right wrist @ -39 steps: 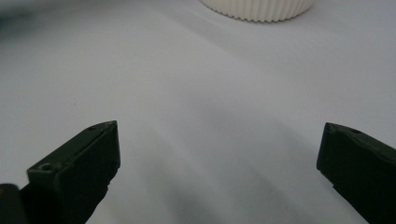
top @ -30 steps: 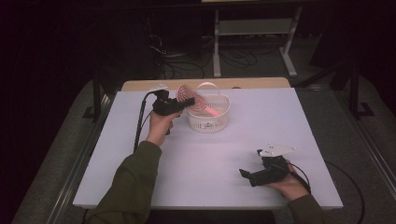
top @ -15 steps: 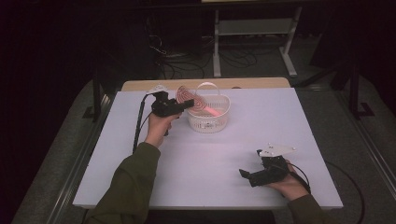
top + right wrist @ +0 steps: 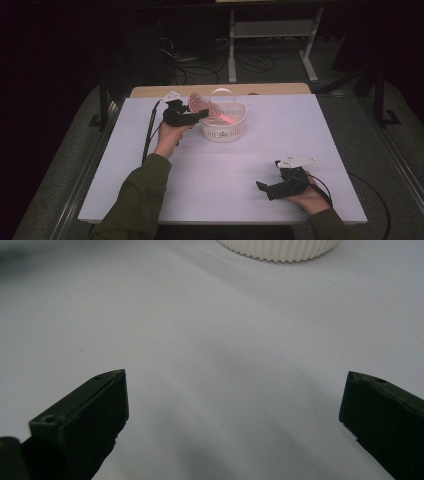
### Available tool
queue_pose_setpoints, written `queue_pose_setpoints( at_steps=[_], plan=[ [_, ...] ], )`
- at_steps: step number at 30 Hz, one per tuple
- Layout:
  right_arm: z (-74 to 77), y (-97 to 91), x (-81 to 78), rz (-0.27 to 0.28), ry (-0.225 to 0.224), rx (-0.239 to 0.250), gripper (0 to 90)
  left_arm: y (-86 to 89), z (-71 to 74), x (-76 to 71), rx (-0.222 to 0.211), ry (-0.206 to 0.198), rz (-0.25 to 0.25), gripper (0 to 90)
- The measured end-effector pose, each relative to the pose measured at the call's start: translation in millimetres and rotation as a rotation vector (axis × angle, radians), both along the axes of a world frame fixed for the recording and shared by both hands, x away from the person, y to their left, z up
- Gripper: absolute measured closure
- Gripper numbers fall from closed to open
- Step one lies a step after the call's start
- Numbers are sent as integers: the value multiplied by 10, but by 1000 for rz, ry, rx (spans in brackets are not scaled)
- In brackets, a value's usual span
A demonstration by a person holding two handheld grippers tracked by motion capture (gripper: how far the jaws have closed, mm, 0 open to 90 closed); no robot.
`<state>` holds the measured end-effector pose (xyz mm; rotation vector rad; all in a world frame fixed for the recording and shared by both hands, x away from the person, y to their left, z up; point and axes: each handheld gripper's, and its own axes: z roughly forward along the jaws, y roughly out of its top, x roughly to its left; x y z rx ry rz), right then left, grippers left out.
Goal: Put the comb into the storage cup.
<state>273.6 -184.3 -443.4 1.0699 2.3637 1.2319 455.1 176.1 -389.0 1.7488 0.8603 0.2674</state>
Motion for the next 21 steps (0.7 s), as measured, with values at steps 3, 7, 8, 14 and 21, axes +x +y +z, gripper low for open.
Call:
queue_pose_setpoints(
  at_steps=[3, 7, 8, 14, 21],
  plan=[
    [0, -1, -1, 1, 0, -1, 0, 1, 2, -15, 11, -8, -4, 326],
    [1, 3, 11, 1, 0, 2, 0, 3, 12, -35, 23, -18, -8, 281],
    [0, 5, 16, 4, 0, 0, 0, 8, 18, -39, 25, -22, -6, 269],
    [2, 7, 19, 6, -2, 0, 0, 46, 50, -64, 34, -36, -6, 201],
    [2, 25, 23, 11, -4, -1, 0, 53, 93, -110, 72, -54, -19, 127]
  ],
)
